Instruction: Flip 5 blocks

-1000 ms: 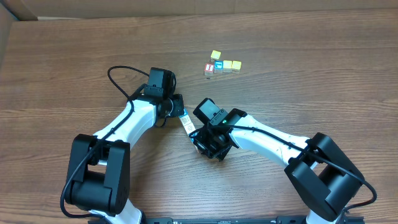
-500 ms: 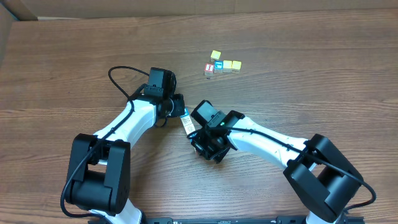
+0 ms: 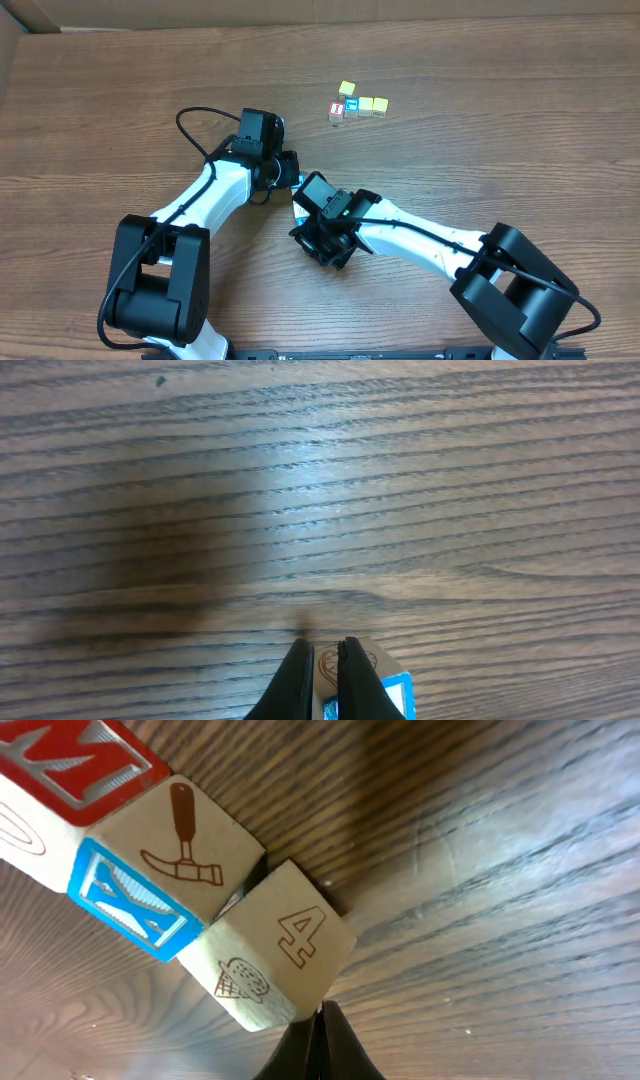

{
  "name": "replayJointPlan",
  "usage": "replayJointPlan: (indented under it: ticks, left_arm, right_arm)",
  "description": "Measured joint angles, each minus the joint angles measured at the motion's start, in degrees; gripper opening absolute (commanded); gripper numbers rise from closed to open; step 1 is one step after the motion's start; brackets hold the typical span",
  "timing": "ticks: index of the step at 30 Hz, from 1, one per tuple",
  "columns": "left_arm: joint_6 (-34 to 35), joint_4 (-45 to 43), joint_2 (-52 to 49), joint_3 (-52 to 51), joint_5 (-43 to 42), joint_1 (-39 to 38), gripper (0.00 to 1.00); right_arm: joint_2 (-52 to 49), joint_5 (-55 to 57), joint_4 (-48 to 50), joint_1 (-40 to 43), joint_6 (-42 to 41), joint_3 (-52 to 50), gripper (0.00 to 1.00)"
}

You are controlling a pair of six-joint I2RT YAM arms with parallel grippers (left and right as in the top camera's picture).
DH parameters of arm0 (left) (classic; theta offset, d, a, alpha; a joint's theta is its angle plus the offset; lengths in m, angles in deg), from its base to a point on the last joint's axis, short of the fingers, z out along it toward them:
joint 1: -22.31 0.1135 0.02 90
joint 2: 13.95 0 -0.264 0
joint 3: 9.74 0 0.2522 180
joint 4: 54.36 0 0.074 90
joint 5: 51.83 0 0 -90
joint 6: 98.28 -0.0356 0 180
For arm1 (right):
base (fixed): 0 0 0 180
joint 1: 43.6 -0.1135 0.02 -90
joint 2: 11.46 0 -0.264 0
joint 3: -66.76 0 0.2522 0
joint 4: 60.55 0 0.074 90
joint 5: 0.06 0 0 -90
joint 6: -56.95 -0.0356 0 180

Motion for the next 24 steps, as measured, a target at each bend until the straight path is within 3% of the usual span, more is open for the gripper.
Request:
replayJointPlan:
  ticks: [14, 17, 19, 20, 24]
  left_arm:
    - [0.0, 0.0, 0.0, 0.0, -1.0, -0.1, 0.04]
    - [0.0, 0.0, 0.0, 0.0, -1.0, -0.1, 0.04]
    - [0.0, -0.1, 0.0, 0.0, -1.0, -0.1, 0.04]
    - [0.0, -0.1, 0.0, 0.0, -1.0, -0.1, 0.04]
    - [0.0, -0.2, 0.0, 0.0, -1.2, -0.1, 0.04]
  right_arm:
    - [0.0, 1.0, 1.7, -1.6, -3.5, 0.0, 0.05]
    - [0.0, 1.2, 1.3, -1.6, -3.9, 0.0, 0.13]
    - [0.0, 1.0, 0.8, -1.6, -3.9, 0.0, 0.29]
    - [0.0, 1.0, 0.8, -1.7, -4.3, 0.0, 0.32]
    - [0.0, 0.7, 1.0, -1.9, -4.2, 0.0, 0.35]
